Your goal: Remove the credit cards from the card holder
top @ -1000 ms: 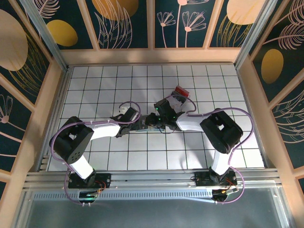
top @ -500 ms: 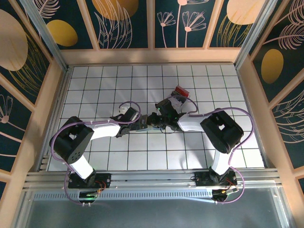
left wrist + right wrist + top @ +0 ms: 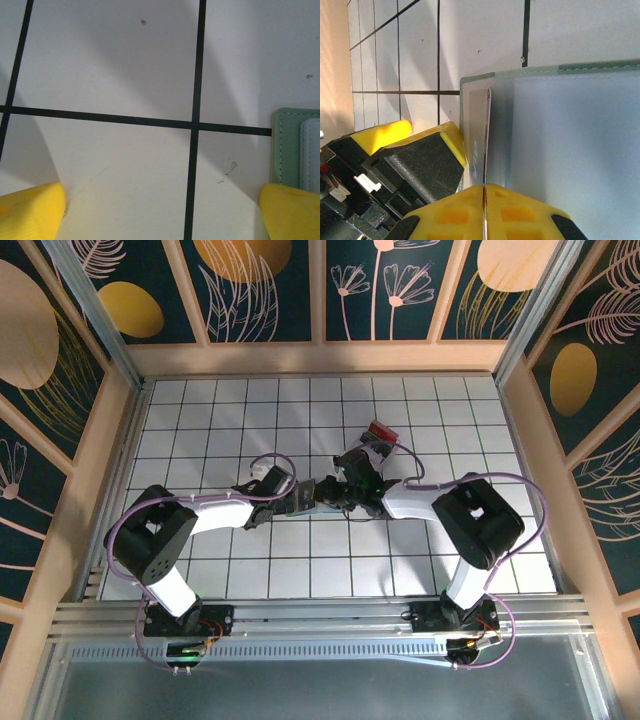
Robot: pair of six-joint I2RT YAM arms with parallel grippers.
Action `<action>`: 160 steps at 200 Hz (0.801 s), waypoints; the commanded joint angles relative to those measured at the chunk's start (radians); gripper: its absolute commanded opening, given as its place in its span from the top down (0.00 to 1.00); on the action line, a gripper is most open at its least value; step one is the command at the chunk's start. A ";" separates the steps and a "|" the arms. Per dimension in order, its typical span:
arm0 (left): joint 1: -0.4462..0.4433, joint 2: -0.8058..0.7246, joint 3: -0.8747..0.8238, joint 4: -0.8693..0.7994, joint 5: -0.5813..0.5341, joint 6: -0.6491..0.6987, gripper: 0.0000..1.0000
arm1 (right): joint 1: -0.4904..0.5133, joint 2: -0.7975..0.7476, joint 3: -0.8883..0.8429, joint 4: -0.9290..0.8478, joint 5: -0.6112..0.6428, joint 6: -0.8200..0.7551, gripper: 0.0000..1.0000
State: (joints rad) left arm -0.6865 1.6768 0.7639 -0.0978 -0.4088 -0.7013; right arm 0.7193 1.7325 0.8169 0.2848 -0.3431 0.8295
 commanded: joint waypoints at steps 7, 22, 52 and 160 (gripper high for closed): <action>-0.003 0.031 0.004 -0.059 0.016 -0.003 0.01 | -0.010 -0.035 -0.015 0.043 -0.028 0.011 0.90; -0.004 0.031 0.003 -0.060 0.016 -0.003 0.01 | -0.010 -0.028 -0.019 0.065 -0.044 0.023 0.90; -0.003 0.031 0.002 -0.062 0.014 -0.003 0.01 | -0.010 -0.015 -0.021 0.092 -0.063 0.036 0.89; -0.002 0.020 0.019 -0.082 0.008 0.007 0.01 | -0.022 -0.035 -0.032 0.044 -0.028 0.026 0.98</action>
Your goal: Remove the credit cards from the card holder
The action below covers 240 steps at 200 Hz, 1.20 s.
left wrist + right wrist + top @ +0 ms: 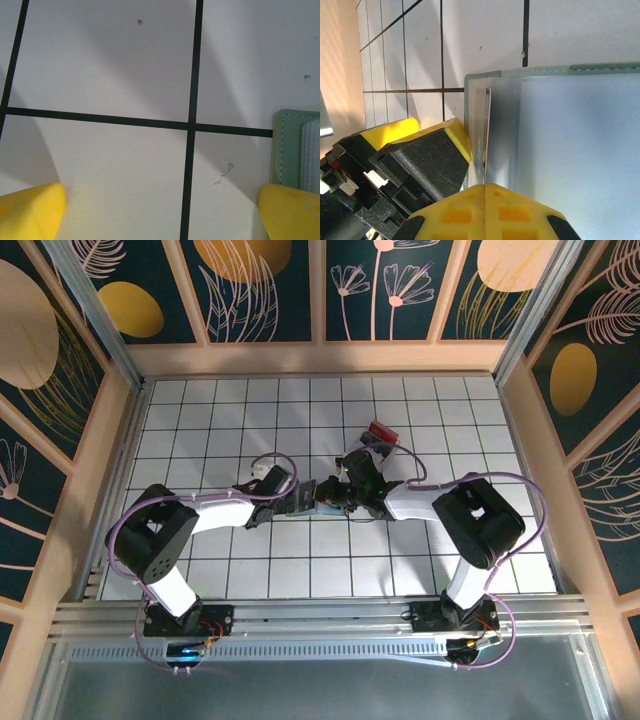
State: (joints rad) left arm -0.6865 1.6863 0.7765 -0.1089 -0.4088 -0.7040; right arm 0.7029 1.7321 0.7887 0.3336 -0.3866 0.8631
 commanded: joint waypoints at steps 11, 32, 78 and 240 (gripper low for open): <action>-0.004 -0.016 0.016 -0.079 0.006 0.015 0.01 | -0.006 -0.031 -0.001 -0.015 0.018 -0.010 0.98; -0.004 -0.063 0.031 -0.090 0.003 0.024 0.01 | -0.003 -0.024 0.006 -0.030 0.025 -0.011 0.98; -0.003 -0.108 0.055 -0.065 0.047 0.050 0.01 | -0.002 -0.018 0.018 -0.048 0.034 -0.014 0.98; -0.005 0.085 0.055 -0.028 0.099 0.082 0.01 | -0.002 0.021 0.017 0.102 -0.040 0.025 0.88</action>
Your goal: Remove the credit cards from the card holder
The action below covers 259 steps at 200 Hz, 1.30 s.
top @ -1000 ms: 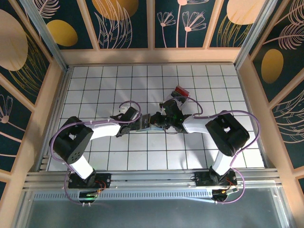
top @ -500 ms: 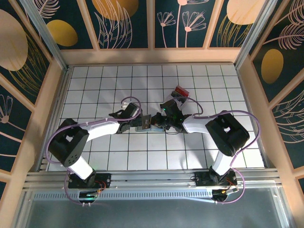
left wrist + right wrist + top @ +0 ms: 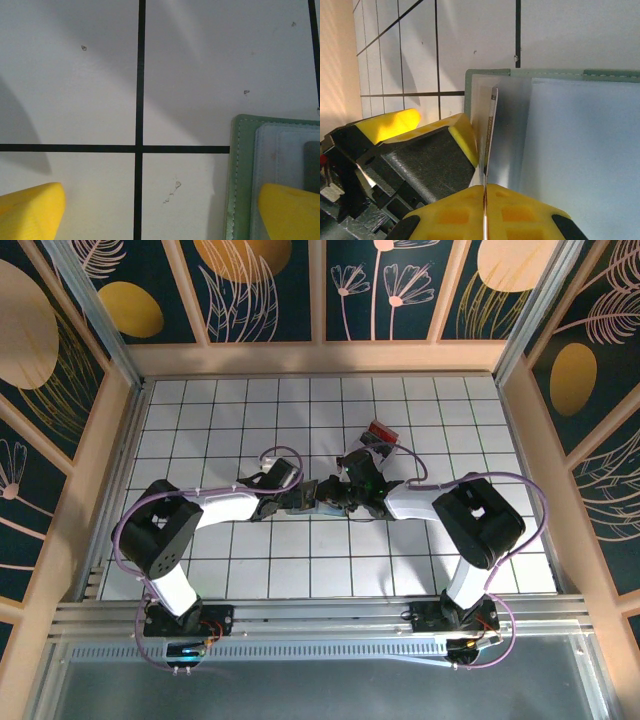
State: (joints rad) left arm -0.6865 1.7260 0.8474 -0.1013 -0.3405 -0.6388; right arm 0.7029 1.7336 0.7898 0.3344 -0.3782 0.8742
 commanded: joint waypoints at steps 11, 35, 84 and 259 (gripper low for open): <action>-0.005 0.046 -0.018 -0.034 0.033 0.016 0.01 | -0.002 0.030 0.017 0.120 -0.055 0.021 0.87; -0.005 0.046 -0.023 -0.031 0.037 0.013 0.01 | -0.002 0.052 0.024 0.152 -0.064 0.026 0.87; -0.005 0.043 -0.031 -0.029 0.033 0.001 0.01 | -0.002 0.064 0.033 0.158 -0.058 0.016 0.86; -0.005 0.040 -0.024 -0.076 -0.054 -0.012 0.01 | -0.030 -0.099 0.016 -0.135 0.104 -0.114 0.97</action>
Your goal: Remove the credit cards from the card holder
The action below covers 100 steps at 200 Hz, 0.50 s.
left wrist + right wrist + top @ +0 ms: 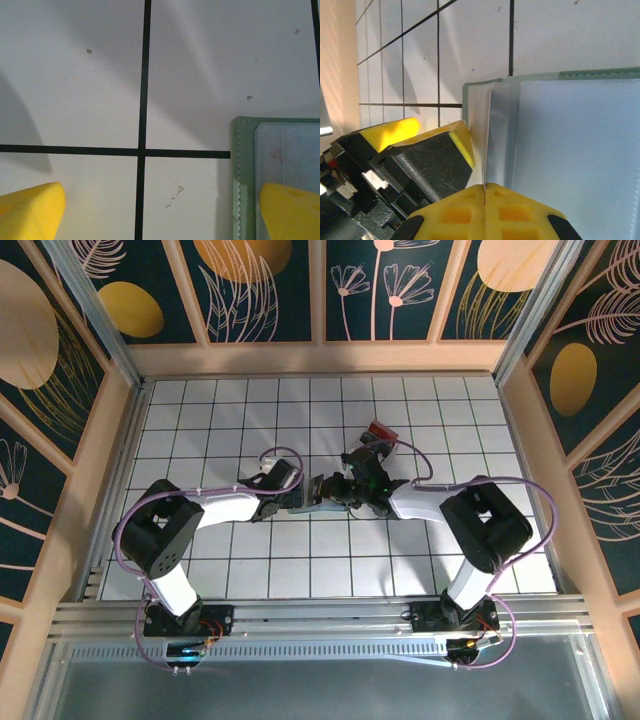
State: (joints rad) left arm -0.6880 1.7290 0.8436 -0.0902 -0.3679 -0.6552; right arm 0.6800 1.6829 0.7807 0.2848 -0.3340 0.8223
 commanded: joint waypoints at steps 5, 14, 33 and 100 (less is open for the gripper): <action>-0.004 0.037 -0.019 -0.088 -0.030 0.005 0.01 | -0.007 -0.054 0.031 -0.100 0.065 -0.073 0.97; -0.004 0.037 -0.014 -0.089 -0.033 0.006 0.01 | -0.008 -0.060 0.041 -0.130 0.080 -0.092 0.99; -0.003 0.039 -0.008 -0.093 -0.044 0.009 0.01 | -0.008 -0.073 0.068 -0.197 0.114 -0.140 1.00; -0.001 0.055 0.035 -0.124 -0.107 0.034 0.01 | -0.010 -0.079 0.230 -0.450 0.221 -0.366 1.00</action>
State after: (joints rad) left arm -0.6933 1.7477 0.8696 -0.1101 -0.4183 -0.6540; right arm 0.6796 1.6314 0.9401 -0.0280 -0.1867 0.5877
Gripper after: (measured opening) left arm 0.988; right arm 0.051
